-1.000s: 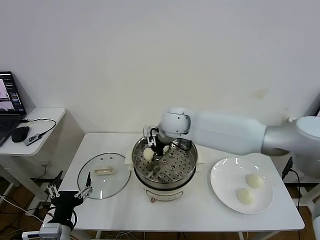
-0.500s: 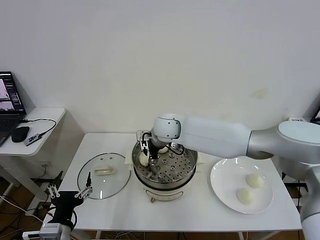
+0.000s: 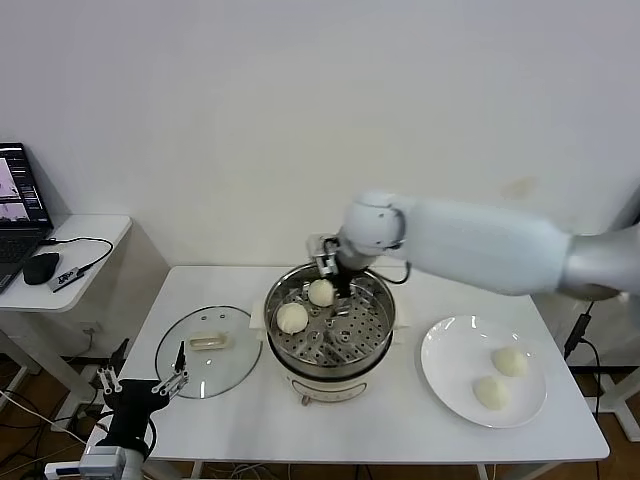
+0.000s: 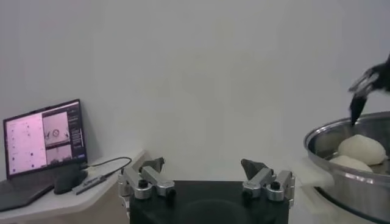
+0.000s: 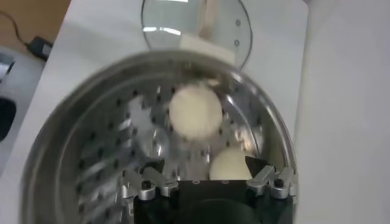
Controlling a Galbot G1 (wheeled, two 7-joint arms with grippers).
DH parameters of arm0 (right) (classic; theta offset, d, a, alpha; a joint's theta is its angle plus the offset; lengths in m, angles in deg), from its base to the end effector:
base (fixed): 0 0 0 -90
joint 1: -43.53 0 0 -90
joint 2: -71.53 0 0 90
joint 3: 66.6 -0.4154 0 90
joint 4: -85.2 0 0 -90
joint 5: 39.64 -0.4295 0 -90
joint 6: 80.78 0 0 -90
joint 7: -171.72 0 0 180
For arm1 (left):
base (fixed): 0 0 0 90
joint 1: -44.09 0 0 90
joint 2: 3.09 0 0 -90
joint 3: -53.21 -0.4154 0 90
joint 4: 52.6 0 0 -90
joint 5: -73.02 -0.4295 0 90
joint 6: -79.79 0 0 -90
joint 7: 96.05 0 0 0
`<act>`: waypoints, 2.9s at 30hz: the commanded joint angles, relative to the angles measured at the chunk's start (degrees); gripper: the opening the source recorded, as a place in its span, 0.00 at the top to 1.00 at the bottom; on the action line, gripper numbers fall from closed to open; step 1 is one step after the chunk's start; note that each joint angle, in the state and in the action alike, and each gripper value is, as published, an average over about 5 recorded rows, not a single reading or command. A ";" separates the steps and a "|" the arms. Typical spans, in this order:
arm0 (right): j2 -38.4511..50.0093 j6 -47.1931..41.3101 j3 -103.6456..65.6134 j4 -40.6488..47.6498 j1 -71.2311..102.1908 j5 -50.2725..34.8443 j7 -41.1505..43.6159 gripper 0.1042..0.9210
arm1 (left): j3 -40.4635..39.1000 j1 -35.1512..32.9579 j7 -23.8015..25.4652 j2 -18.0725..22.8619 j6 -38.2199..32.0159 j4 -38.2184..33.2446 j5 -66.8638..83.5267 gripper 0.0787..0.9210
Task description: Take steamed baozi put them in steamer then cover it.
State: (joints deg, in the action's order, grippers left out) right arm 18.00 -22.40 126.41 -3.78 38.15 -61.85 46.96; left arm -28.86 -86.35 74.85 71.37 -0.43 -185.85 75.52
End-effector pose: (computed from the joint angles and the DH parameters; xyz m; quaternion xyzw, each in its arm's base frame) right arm 0.5954 0.0850 -0.0410 0.5398 -0.5401 0.5702 0.3029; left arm 0.1676 0.0740 -0.2810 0.0497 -0.9892 -0.1312 0.0416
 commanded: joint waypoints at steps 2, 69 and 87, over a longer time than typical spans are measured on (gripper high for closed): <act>20.44 6.55 1.79 -10.29 -5.51 5.18 7.67 0.12 | -0.89 -0.02 -0.01 -0.13 0.04 0.01 -0.20 0.12; 28.74 15.40 -35.72 2.20 53.89 32.04 1.22 0.31 | -2.87 -1.07 -0.27 1.16 -0.08 2.04 -2.80 0.12; 32.39 13.99 -24.66 -4.06 27.05 22.97 7.50 0.36 | -2.99 -0.57 -0.26 0.85 -0.10 1.70 -2.45 0.12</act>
State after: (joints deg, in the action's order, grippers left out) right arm 49.64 -8.24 98.39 -6.11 75.96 -35.38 53.09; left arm -31.79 -86.87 74.56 72.26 -0.54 -184.11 73.05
